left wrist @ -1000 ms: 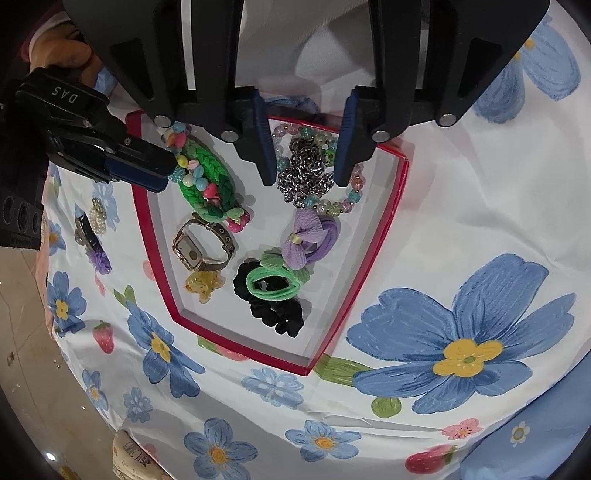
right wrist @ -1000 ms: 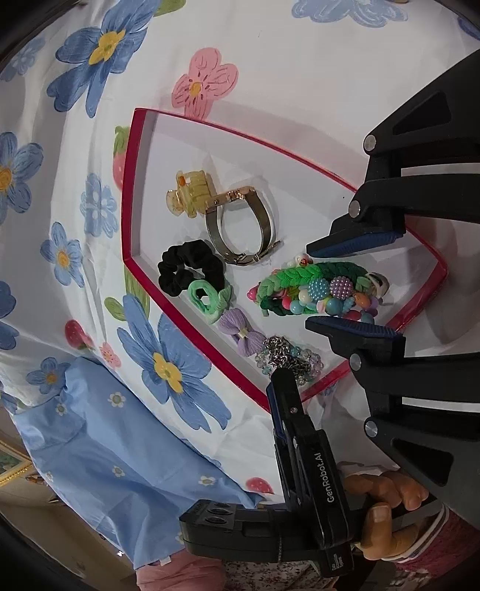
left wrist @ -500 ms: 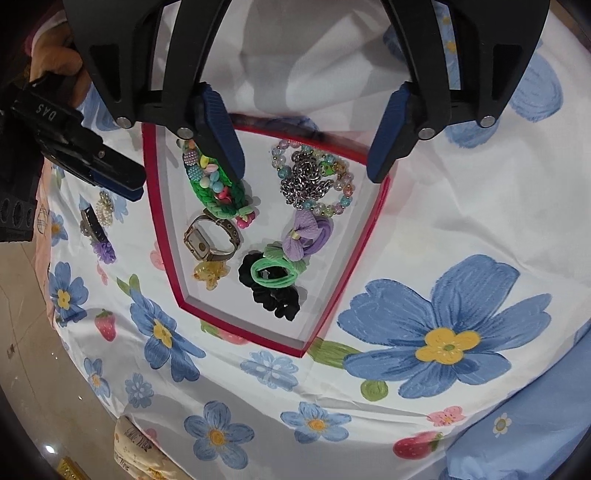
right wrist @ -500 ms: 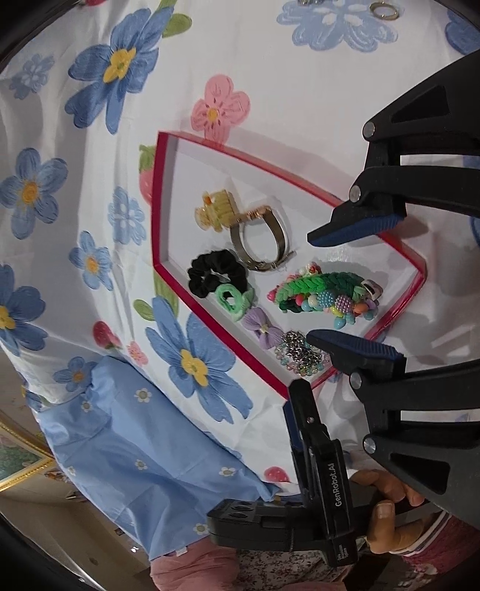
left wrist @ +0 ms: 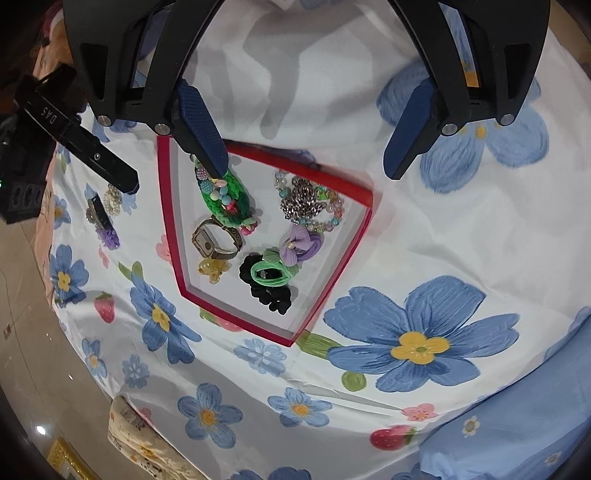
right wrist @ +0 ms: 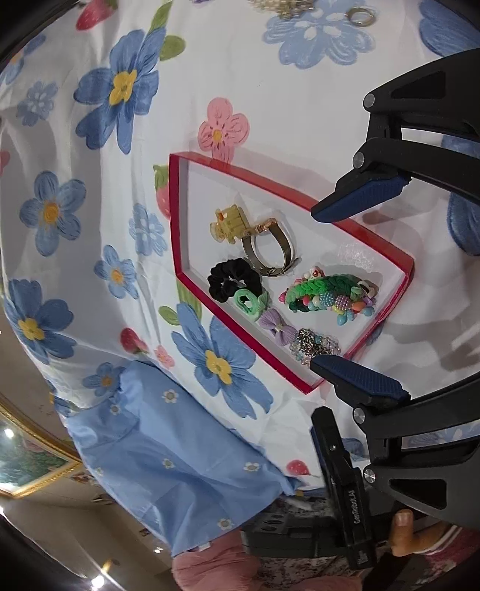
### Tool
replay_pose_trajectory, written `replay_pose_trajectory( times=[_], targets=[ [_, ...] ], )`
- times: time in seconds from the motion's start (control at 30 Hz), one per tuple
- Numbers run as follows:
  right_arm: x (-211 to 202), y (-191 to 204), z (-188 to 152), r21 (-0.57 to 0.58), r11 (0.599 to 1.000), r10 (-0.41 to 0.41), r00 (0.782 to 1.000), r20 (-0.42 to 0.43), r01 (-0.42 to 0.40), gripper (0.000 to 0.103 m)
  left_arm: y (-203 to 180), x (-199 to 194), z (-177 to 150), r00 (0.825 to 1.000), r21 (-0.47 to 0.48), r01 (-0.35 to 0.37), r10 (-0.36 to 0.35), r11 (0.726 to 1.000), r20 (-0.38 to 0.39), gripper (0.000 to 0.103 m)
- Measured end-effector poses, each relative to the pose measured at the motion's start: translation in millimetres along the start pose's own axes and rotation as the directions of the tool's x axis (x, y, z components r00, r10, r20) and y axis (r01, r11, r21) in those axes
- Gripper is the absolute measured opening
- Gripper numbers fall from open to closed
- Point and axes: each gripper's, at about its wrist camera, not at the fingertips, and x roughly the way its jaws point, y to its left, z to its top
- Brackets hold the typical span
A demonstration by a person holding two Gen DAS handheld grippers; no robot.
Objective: Organize jewelry
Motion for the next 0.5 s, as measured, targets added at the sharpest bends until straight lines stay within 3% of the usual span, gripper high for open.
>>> replay_pose_trajectory(
  times=[0.23, 0.4, 0.5],
  targets=[
    [-23.4, -5.8, -15.7, 0.039, 0.999, 0.009, 0.997, 0.082, -0.013, 0.080, -10.4, -28.8, -14.0, 0.993, 0.029, -0.081, 0.079, 0.996, 0.085, 0.089],
    [-57.4, 5.7, -11.9, -0.026, 0.999, -0.018, 0.983, 0.185, 0.023, 0.082, -20.9, -53.5, -13.9, 0.987, 0.061, -0.080, 0.071, 0.995, 0.141, 0.093],
    [-80.3, 20.1, -1.9, -0.100, 0.993, -0.032, 0.967, 0.254, 0.059, 0.090, -36.5, -68.7, -12.1, 0.980, 0.121, -0.091, 0.067, 0.989, 0.185, 0.102]
  ],
)
